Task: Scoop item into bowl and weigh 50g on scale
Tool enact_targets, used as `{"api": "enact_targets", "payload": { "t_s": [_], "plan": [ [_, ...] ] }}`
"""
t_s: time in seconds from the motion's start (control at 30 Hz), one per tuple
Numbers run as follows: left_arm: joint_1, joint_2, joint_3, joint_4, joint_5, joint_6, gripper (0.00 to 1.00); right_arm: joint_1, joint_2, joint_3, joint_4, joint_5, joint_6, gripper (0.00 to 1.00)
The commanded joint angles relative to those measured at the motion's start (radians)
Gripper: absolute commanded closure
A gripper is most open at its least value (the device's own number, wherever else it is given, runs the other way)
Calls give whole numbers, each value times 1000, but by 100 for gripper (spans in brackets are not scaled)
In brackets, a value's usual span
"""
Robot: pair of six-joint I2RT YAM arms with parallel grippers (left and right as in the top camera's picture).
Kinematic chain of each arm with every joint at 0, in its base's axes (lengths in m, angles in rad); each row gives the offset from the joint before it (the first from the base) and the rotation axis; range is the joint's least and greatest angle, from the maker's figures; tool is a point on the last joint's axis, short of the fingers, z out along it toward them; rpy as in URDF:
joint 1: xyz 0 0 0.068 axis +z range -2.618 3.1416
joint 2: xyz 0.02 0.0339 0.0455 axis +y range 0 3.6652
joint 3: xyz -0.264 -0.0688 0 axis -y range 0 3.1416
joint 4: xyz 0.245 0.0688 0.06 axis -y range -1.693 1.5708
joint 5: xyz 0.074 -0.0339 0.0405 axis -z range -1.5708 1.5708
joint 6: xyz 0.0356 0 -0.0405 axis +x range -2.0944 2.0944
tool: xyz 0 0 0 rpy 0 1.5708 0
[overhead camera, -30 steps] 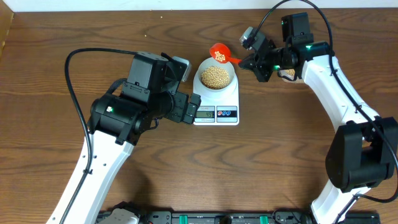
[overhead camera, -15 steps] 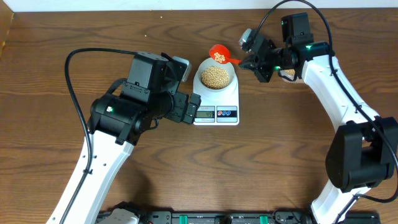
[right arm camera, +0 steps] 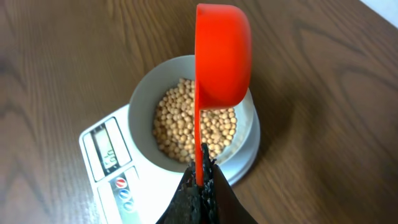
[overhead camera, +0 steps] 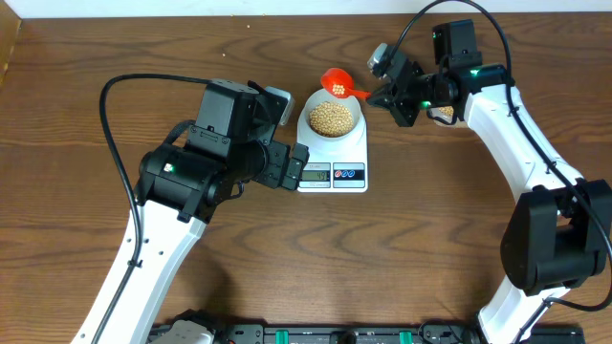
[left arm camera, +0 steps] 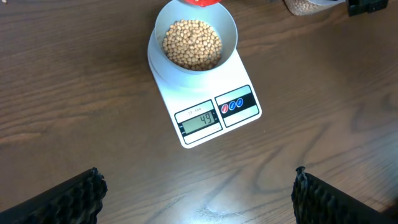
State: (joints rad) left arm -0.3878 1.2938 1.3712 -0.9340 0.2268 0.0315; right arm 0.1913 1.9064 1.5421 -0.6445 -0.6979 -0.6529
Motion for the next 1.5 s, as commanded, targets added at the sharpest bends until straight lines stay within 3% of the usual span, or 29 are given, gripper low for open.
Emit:
{"api": "enact_targets", "payload": {
  "t_s": [0.0,0.27,0.83,1.07,1.33,1.47],
  "plan": [
    [4,4,5,0,-10,17,2,-5,-34,21,8,-86,103,99],
    [4,4,5,0,-10,17,2,-37,-34,21,13,-147,208,99],
    [4,4,5,0,-10,17,2,-58,-34,21,16,-183,224,99],
    [4,4,5,0,-10,17,2,-143,-35,21,59,-327,307,99],
    [4,4,5,0,-10,17,2,-279,-52,21,49,-315,324,99],
    [4,4,5,0,-10,17,2,-351,-80,21,2,-218,323,99]
  ]
}}
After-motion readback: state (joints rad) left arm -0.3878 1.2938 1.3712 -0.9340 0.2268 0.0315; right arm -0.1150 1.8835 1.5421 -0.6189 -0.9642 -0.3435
